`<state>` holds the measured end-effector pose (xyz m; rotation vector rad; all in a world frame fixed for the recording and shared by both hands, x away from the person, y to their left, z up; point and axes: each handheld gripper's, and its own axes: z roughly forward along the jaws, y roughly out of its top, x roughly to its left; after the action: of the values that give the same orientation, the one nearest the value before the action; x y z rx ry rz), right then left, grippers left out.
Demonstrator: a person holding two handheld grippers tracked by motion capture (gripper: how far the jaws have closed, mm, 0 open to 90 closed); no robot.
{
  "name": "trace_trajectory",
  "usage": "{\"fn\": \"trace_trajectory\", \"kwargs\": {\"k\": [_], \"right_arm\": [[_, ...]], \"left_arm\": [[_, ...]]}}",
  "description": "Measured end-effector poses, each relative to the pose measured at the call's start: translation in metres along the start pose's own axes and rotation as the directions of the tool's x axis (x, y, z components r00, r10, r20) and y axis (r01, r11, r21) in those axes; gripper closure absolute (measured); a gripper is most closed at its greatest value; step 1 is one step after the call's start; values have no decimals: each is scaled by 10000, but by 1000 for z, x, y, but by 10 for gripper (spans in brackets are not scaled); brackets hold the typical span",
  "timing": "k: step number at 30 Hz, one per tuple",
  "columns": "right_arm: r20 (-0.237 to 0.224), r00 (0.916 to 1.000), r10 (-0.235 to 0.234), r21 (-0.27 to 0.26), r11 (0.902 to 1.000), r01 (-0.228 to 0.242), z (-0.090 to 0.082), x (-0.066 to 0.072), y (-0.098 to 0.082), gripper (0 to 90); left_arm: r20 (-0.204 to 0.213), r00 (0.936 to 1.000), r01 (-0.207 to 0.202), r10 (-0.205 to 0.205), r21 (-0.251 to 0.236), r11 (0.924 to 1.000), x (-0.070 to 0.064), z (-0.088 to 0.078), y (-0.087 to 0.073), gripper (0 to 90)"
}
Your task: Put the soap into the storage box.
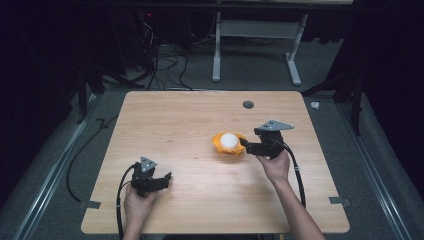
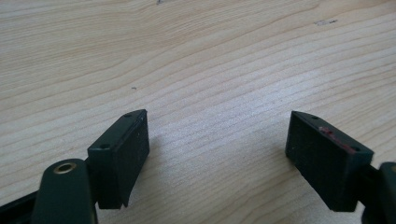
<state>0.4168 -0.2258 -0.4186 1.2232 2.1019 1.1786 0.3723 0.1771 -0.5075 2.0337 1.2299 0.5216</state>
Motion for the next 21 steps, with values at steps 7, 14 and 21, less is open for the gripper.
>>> {"fn": "trace_trajectory", "kwargs": {"k": [7,14,21], "right_arm": [[119,9999,2,-286,9996,1,-10,-2,-3,314],[188,9998,110,-436,9990,-101,-19,-6,-6,314],[312,9994,176,-522,9985,-159,-27,-9,-10,319]], "left_arm": [[-2,10000,-3,3,2,10000,0,0,0,221],[-2,10000,-4,4,3,10000,0,0,0,221],[-4,10000,-3,3,1,10000,0,0,0,221]]}}
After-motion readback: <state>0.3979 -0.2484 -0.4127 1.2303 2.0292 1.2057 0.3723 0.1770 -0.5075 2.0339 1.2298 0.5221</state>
